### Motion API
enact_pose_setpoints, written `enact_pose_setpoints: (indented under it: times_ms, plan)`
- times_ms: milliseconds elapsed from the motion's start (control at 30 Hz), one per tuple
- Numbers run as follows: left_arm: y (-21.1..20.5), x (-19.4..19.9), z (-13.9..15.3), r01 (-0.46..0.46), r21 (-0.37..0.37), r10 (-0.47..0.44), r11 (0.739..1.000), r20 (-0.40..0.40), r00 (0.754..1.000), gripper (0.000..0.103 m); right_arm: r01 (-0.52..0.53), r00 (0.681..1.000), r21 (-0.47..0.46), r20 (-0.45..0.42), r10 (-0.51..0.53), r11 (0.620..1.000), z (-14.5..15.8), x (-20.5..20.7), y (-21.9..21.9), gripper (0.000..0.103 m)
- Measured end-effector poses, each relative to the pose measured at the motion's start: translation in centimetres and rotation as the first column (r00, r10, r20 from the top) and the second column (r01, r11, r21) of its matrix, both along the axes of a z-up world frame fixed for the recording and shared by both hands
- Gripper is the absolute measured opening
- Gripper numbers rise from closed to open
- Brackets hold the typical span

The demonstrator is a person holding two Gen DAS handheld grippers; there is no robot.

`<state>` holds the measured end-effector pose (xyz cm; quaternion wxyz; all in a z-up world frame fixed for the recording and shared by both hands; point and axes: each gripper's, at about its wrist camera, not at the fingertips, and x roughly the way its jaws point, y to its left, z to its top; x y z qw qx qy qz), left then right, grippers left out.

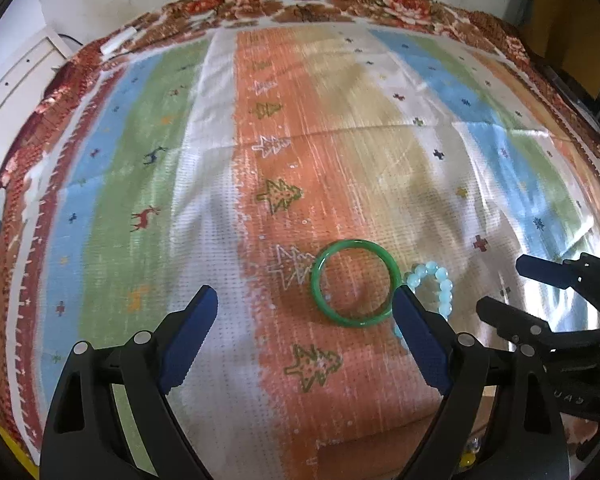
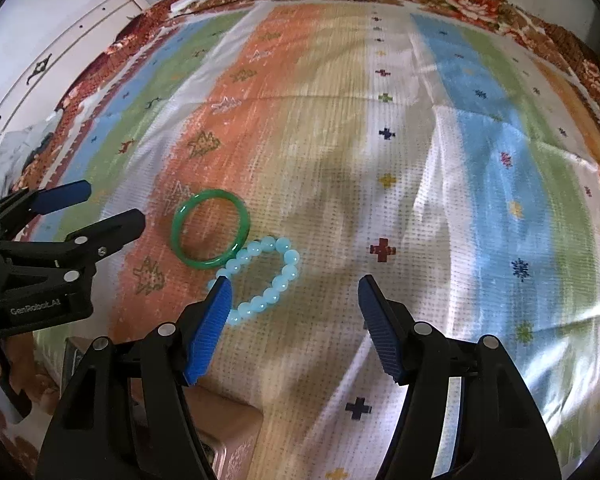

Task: Organize jewelry
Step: 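Move both tools back toward the jade bangle and light-blue bracelet, then grasp the jade bangle with the left tool while the right tool grasps the light-blue bracelet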

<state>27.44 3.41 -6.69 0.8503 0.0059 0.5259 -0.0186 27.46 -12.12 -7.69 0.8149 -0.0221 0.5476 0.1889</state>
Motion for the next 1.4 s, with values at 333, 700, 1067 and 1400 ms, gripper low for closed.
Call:
enact_pose_setpoints:
  times_ms: [333,700,1067,1400]
  plan:
    - [0.2,1.8,-2.2,0.018,-0.017,-0.019,1.000,-0.070,0.997,0.088,-0.012,0.999,-0.007,-0.050,0.012,1.000,-1.7,1.7,0.4,0.065]
    - [-0.3,3.8,-4.1,0.047,-0.017,-0.049,0.999,-0.125,0.991,0.088,-0.030,0.996,-0.063,-0.086,0.024,0.998,-3.7,3.1,1.4,0.065]
    - [-0.2,5.1,-5.6,0.091,-0.024,-0.094,0.996,-0.180,0.979,0.085,-0.056,0.995,-0.090,-0.092,0.047,0.994,-4.9,4.0,2.6,0.065]
    - [-1.3,5.5,-6.4,0.174,-0.002,-0.171,0.985,-0.195,0.966,0.063,-0.079,0.994,-0.113,-0.087,0.070,0.990,-5.3,4.2,3.3,0.062]
